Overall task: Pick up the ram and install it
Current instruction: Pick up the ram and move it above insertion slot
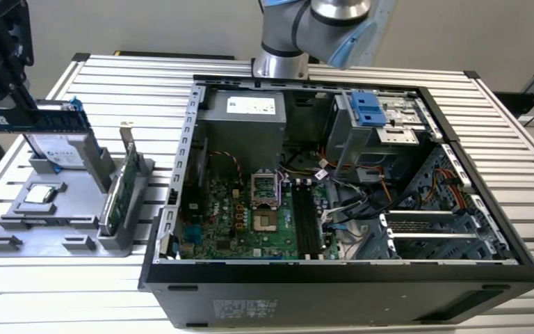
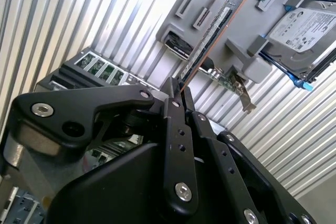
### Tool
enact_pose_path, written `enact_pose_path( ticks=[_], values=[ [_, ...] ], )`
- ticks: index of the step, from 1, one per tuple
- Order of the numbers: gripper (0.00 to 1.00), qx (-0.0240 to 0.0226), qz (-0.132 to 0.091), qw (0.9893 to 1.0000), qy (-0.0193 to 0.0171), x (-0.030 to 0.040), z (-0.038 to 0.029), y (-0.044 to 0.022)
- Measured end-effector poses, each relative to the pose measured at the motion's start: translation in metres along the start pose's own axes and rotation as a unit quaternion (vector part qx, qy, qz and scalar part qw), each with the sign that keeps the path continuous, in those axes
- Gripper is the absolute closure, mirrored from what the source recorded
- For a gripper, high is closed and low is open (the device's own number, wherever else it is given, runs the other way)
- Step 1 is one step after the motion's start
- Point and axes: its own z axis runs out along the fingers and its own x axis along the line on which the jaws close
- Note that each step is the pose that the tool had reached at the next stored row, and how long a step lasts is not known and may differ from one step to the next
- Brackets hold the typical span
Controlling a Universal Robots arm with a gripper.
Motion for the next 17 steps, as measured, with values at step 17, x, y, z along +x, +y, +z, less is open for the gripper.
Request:
enact_pose_path(
  ticks=[17],
  values=[
    [1.00, 0.0000, 0.000, 1.0000, -0.0081, 0.0060, 0.0001, 0.0143]
  ],
)
